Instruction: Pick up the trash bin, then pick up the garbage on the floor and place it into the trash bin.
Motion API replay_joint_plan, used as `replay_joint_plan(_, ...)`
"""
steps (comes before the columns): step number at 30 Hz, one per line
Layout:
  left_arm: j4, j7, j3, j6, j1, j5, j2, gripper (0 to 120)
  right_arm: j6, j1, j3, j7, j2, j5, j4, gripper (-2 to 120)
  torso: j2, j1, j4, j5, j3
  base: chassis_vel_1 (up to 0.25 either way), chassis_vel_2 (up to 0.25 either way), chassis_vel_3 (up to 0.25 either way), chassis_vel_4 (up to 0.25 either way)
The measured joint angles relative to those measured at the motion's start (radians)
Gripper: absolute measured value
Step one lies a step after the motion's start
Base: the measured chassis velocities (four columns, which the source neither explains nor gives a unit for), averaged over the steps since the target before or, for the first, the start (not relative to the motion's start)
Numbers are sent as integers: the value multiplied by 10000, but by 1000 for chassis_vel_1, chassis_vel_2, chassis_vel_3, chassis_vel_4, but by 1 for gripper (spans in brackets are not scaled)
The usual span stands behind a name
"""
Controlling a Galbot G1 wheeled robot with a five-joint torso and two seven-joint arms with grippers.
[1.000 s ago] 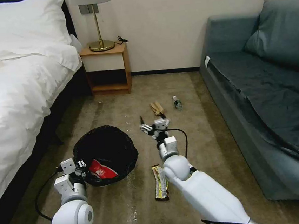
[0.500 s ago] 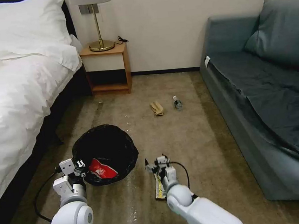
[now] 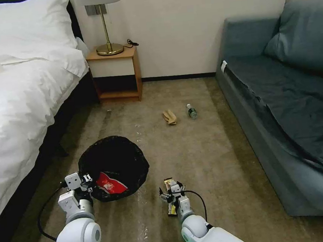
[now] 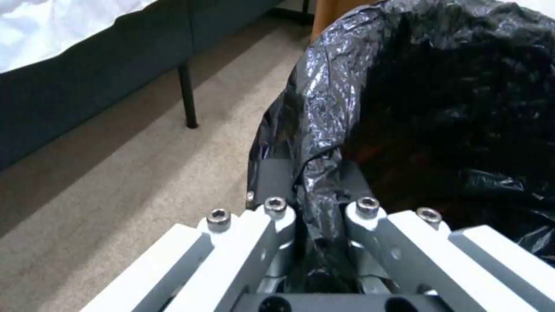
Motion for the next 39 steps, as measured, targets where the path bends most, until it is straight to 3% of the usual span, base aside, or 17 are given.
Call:
replay_joint_plan(33,-312,-6,7,-16,138,69,14,4,794,651,470,-1209,660,-474,-2850,100,0,1,0,0,1,0,0,0,0)
replay_joint_plan(36,-342,-18,7,-10,140,64,33,4,803,646,469,-1215,654,-524,-2857,93,0,1,0,0,1,0,0,0,0)
replay_joint_plan(39,-367,-22,-4,3,140,51,54,4,876,637,496,-1224,638,-642,-2882,76,0,0,0,0,0,0,0,0,0)
